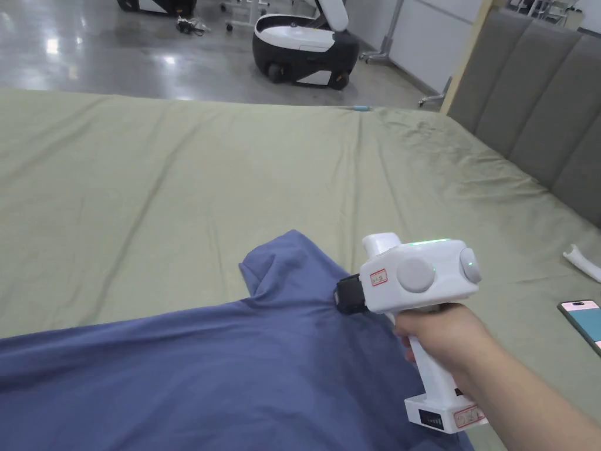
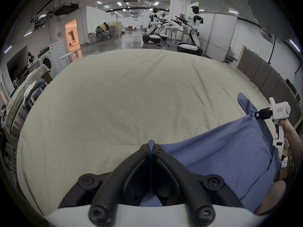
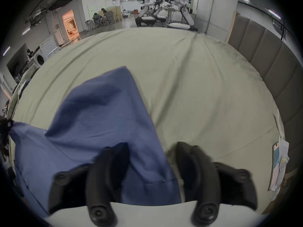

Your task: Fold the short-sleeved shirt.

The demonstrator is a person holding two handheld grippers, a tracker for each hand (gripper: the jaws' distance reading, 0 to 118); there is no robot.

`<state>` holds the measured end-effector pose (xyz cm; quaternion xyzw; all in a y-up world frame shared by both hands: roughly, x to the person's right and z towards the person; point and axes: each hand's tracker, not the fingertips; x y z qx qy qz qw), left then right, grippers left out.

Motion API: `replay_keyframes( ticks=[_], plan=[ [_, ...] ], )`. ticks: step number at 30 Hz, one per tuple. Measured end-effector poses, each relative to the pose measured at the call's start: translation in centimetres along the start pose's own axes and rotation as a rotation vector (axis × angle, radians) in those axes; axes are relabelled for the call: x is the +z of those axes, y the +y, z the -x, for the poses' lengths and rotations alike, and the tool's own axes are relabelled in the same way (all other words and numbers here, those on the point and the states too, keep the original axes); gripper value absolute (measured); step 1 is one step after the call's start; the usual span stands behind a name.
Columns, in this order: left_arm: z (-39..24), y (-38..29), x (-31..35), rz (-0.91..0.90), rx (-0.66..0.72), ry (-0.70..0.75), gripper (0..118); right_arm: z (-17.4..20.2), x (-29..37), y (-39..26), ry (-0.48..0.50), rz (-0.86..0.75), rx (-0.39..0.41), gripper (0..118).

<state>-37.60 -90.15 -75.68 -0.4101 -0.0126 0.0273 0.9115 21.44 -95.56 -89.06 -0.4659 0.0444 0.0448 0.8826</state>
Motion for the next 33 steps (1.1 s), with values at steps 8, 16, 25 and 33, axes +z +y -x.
replay_keyframes(
  ticks=[8, 16, 25, 33],
  plan=[
    [-0.3, 0.6, 5.1, -0.077, 0.005, -0.026, 0, 0.0, 8.3, -0.7, 0.041, -0.121, 0.01, 0],
    [1.0, -4.4, 14.8, -0.152, 0.01, -0.095, 0, -2.4, 22.8, -8.9, 0.099, -0.255, -0.009, 0],
    [0.9, -16.6, 18.2, -0.08, 0.033, -0.138, 0, -1.5, 26.6, -22.4, 0.083, -0.184, 0.017, 0],
    [2.8, -24.5, 14.5, 0.026, 0.022, -0.119, 0, -1.7, 21.1, -29.6, -0.012, -0.004, 0.002, 0]
  ],
)
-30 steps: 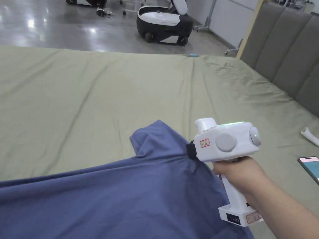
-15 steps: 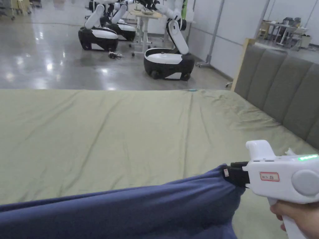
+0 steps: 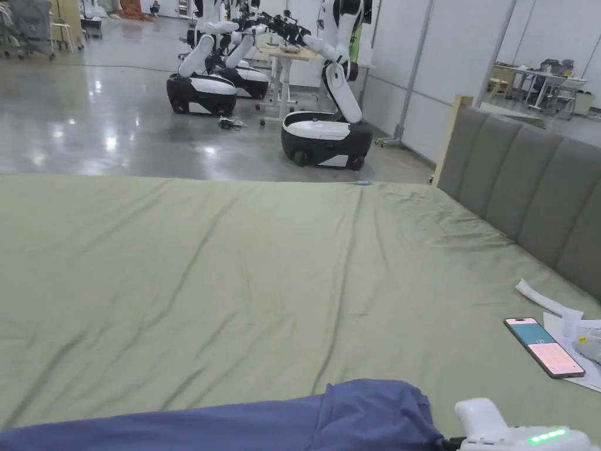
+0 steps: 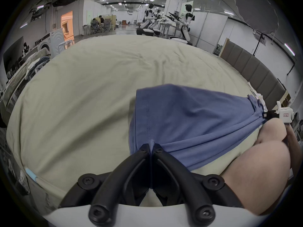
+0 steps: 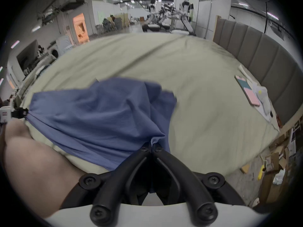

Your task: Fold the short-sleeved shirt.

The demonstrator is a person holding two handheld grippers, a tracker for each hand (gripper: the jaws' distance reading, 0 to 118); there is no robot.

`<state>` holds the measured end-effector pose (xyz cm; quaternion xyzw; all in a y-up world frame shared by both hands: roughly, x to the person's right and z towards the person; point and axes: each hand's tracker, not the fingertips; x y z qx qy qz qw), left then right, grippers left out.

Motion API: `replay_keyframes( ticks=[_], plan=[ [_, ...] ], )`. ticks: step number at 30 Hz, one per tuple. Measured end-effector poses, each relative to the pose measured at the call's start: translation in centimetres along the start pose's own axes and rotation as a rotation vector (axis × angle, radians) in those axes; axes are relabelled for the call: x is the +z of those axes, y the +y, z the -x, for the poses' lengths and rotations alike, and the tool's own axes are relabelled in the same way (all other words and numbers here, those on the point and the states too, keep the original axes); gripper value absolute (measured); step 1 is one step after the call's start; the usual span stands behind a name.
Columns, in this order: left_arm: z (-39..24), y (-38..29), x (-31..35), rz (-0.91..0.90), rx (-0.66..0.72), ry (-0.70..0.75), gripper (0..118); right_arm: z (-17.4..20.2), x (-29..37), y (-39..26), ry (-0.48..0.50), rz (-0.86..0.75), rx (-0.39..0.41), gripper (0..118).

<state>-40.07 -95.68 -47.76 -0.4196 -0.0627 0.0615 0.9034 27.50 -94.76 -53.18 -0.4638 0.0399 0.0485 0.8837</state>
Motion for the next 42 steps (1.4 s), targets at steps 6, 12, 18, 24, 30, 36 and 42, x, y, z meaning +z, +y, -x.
replay_keyframes(
  ticks=[6, 12, 18, 24, 30, 36, 42],
  plan=[
    [0.5, 0.9, 0.0, -0.006, 0.026, -0.012, 0, 0.2, -0.6, -0.4, -0.022, -0.057, -0.044, 0],
    [1.1, 0.9, 5.7, -0.121, 0.132, -0.064, 115, 1.0, 3.2, -0.8, -0.002, -0.068, -0.045, 46],
    [2.0, 0.6, 14.1, -0.258, 0.318, -0.306, 111, 3.0, 10.7, -1.4, -0.134, -0.366, -0.086, 69],
    [4.2, 0.5, 11.7, -0.193, 0.383, -0.402, 0, 5.4, 15.0, 0.2, -0.11, -0.387, -0.107, 0],
    [10.8, 2.3, 3.9, -0.03, 0.586, -0.708, 12, 11.0, 14.1, 1.7, -0.097, -0.338, -0.071, 0],
    [13.2, 2.6, -3.2, 0.064, 0.657, -0.81, 118, 10.8, 15.1, 2.1, -0.073, -0.339, -0.094, 0],
    [8.9, 5.3, -6.5, 0.084, 0.631, -0.83, 117, 6.5, 12.5, 1.6, -0.038, -0.31, -0.157, 0]
  ],
)
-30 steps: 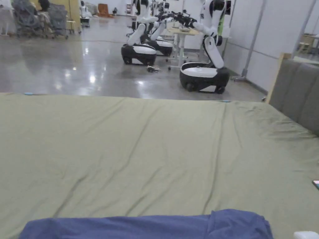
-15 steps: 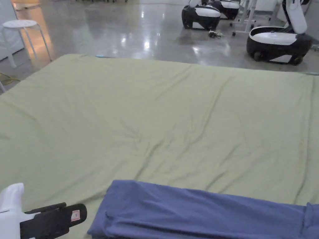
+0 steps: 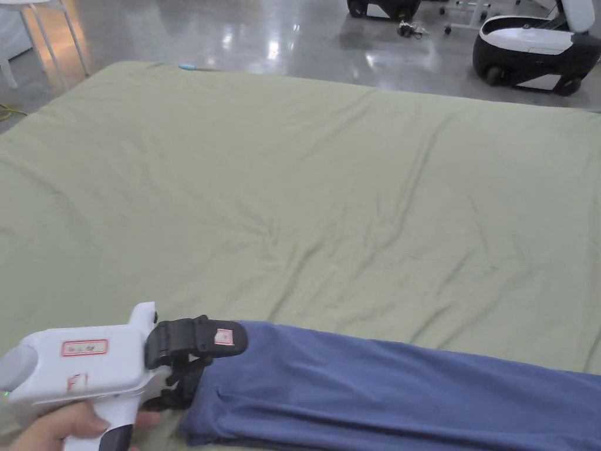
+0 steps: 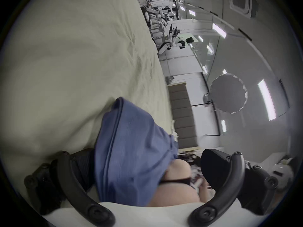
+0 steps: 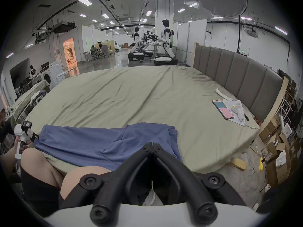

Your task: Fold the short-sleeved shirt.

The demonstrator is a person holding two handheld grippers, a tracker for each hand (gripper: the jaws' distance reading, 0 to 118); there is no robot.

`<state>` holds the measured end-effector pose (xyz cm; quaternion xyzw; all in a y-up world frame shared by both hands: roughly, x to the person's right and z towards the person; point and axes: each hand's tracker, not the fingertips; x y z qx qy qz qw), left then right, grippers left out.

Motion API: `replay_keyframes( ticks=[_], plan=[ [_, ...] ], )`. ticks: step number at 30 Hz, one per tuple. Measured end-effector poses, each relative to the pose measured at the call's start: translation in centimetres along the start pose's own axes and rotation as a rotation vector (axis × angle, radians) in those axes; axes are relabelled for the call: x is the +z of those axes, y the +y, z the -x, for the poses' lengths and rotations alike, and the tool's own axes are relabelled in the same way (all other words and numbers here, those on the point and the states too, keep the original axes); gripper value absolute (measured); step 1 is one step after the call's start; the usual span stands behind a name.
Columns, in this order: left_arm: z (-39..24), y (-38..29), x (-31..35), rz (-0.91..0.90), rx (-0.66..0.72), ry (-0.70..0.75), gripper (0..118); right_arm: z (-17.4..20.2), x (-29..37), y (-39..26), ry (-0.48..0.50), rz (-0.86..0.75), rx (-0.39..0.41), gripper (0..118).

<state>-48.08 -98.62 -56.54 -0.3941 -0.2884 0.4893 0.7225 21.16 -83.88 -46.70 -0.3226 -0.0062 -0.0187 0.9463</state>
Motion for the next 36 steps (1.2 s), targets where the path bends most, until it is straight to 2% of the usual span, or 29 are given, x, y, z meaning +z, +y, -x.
replay_keyframes(
  ticks=[1, 2, 3, 4, 5, 6, 7, 8, 10, 14, 15, 17, 20, 24, 26, 30, 35, 36],
  plan=[
    [-0.7, 0.1, -0.9, -0.028, -0.031, 0.05, 117, 2.6, 0.2, 0.1, -0.046, -0.004, 0.067, 0],
    [-1.3, 0.3, -1.6, -0.011, -0.046, 0.066, 115, 3.1, 0.0, 0.1, -0.048, 0.002, 0.068, 0],
    [-1.8, 0.4, -1.8, -0.004, -0.057, 0.107, 103, 3.1, -0.3, 0.2, -0.056, 0.005, 0.072, 0],
    [-2.2, 0.6, -1.9, 0.021, -0.085, 0.122, 6, 2.9, -0.4, 0.3, -0.055, 0.01, 0.078, 0],
    [-2.4, 0.7, -2.0, 0.015, -0.12, 0.154, 2, 3.6, -0.2, 0.5, -0.065, 0.009, 0.095, 0],
    [-1.8, 0.7, -2.6, 0.083, -0.131, 0.261, 2, 3.8, -0.1, 0.5, -0.066, 0.007, 0.094, 0],
    [-0.3, 0.5, -2.3, 0.05, -0.056, 0.266, 2, 3.7, -0.1, 0.6, -0.073, 0.005, 0.094, 0],
    [0.1, 0.1, -2.4, 0.136, -0.036, 0.205, 2, 3.6, -0.1, 0.7, -0.077, 0.003, 0.091, 0],
    [-0.9, 0.2, -1.5, 0.088, -0.106, 0.246, 2, 3.6, 0.2, 1.2, -0.089, -0.005, 0.086, 0],
    [-2.0, 3.6, 1.6, 0.029, -0.08, 0.228, 2, 3.1, 0.0, 2.2, -0.116, -0.017, 0.094, 0],
    [-4.2, 3.8, 1.5, 0.017, -0.084, 0.243, 2, 3.1, 0.0, 2.5, -0.113, -0.025, 0.091, 0],
    [-5.4, 5.4, 3.1, -0.03, -0.144, 0.338, 2, 3.9, 0.1, 3.4, -0.103, -0.042, 0.087, 0],
    [-5.0, 8.7, 5.9, -0.043, -0.045, 0.397, 2, 5.0, -0.2, 4.3, -0.083, -0.055, 0.1, 0],
    [-5.9, 10.9, 9.2, -0.044, -0.104, 0.656, 2, 5.7, -0.8, 5.4, -0.031, -0.074, 0.118, 0],
    [-6.9, 11.1, 9.9, -0.038, -0.062, 0.678, 2, 5.3, -1.2, 5.9, -0.011, -0.083, 0.115, 0],
    [-13.0, 9.9, 7.7, -0.071, -0.171, 0.768, 2, 5.0, -1.4, 6.7, 0.027, -0.114, 0.124, 0],
    [-20.7, 8.0, 1.9, 0.04, -0.295, 0.777, 2, 3.9, -0.8, 7.2, 0.079, -0.134, 0.125, 0],
    [-22.1, 7.3, 0.1, 0.083, -0.281, 0.735, 2, 3.7, -0.6, 7.0, 0.088, -0.144, 0.12, 0]
  ],
)
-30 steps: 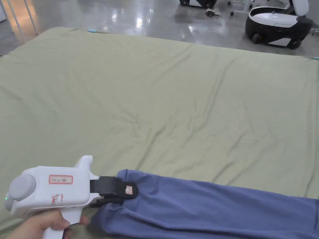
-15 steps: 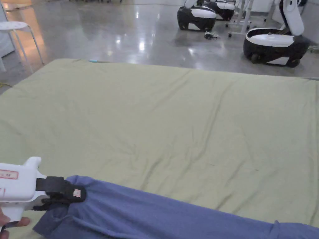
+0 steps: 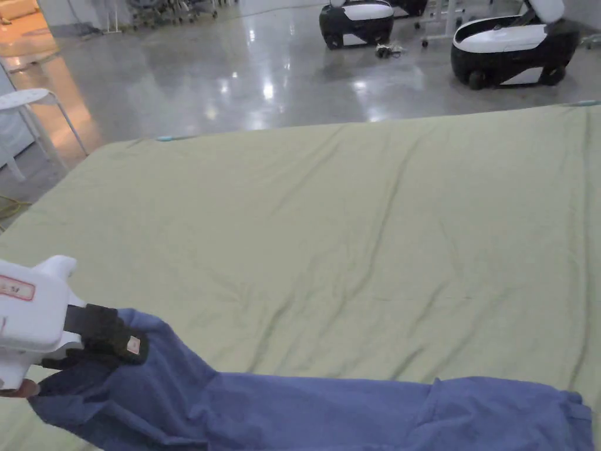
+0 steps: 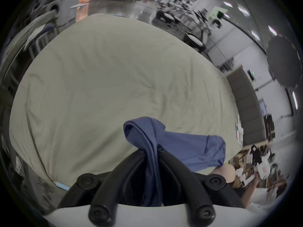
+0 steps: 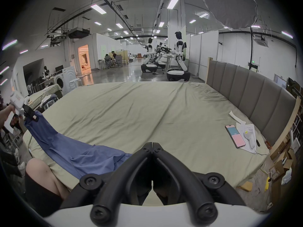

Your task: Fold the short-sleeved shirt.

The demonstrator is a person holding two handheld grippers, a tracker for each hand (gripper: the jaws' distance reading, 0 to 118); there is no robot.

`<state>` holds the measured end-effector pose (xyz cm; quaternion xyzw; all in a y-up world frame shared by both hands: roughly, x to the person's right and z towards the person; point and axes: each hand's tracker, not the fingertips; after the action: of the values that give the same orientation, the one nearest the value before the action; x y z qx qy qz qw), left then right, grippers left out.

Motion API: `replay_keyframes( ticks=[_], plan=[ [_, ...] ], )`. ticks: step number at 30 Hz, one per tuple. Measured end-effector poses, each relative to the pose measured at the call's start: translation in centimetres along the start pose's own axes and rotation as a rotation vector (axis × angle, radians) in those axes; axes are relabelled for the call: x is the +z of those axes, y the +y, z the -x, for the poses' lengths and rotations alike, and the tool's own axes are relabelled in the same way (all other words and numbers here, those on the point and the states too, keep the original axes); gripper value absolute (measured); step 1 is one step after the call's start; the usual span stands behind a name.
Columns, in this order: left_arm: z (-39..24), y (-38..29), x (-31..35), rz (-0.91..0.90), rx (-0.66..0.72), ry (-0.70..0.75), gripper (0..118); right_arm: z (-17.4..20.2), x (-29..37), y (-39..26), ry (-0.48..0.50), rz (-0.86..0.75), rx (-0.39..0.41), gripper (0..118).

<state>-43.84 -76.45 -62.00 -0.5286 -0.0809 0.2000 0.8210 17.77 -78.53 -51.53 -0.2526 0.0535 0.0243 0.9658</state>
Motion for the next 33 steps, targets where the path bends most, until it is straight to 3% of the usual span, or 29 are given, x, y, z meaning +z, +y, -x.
replay_keyframes(
  ticks=[3, 10, 13, 14, 16, 18, 21, 23, 24, 25, 26, 27, 29, 30, 31, 33],
  plan=[
    [-5.7, 0.0, -2.9, 0.033, -0.097, -0.033, 2, -1.3, 0.0, -1.3, 0.071, 0.003, -0.082, 0],
    [-12.5, -2.4, -13.9, 0.205, -0.104, -0.023, 5, -3.2, 1.2, -4.6, 0.072, 0.02, -0.109, 0],
    [-13.9, -3.8, -18.6, 0.229, -0.146, 0.025, 26, -4.4, 2.0, -5.6, 0.055, 0.026, -0.122, 0],
    [-13.9, -4.1, -19.6, 0.249, -0.135, 0.03, 26, -4.8, 2.2, -5.9, 0.05, 0.029, -0.128, 0],
    [-14.2, -3.9, -20.8, 0.266, -0.07, -0.019, 67, -5.5, 2.5, -6.4, 0.046, 0.036, -0.15, 0],
    [-14.8, -4.1, -18.8, 0.206, -0.07, -0.159, 73, -6.1, 2.6, -7.1, 0.044, 0.041, -0.174, 0],
    [-14.7, -3.9, -14.5, 0.148, -0.113, -0.234, 73, -6.4, 2.3, -7.7, 0.043, 0.064, -0.187, 0],
    [-13.5, -4.2, -12.5, 0.071, -0.12, -0.153, 65, -6.3, 2.1, -7.8, 0.045, 0.072, -0.18, 0],
    [-12.8, -4.4, -12.2, 0.047, -0.132, -0.043, 51, -6.2, 2.0, -7.9, 0.049, 0.074, -0.176, 0],
    [-12.2, -4.7, -12.6, 0.032, -0.16, 0.063, 13, -6.0, 1.9, -7.8, 0.054, 0.073, -0.172, 0],
    [-11.6, -5.1, -13.5, 0.029, -0.191, 0.174, 0, -5.8, 1.7, -7.8, 0.06, 0.073, -0.168, 0],
    [-11.5, -5.5, -14.6, 0.032, -0.179, 0.244, 0, -5.5, 1.6, -7.7, 0.063, 0.074, -0.164, 0],
    [-11.4, -6.6, -16.4, 0.114, -0.154, 0.158, 0, -5.0, 1.6, -7.5, 0.069, 0.073, -0.157, 0],
    [-12.3, -7.1, -17.3, 0.165, -0.194, 0.163, 0, -4.8, 1.7, -7.4, 0.072, 0.07, -0.153, 0],
    [-13.8, -7.1, -18.0, 0.188, -0.333, 0.234, 0, -4.7, 1.9, -7.4, 0.078, 0.068, -0.149, 0],
    [-16.7, -7.5, -18.4, 0.132, -0.463, 0.248, 0, -4.5, 2.2, -7.2, 0.121, 0.067, -0.175, 0]
  ],
)
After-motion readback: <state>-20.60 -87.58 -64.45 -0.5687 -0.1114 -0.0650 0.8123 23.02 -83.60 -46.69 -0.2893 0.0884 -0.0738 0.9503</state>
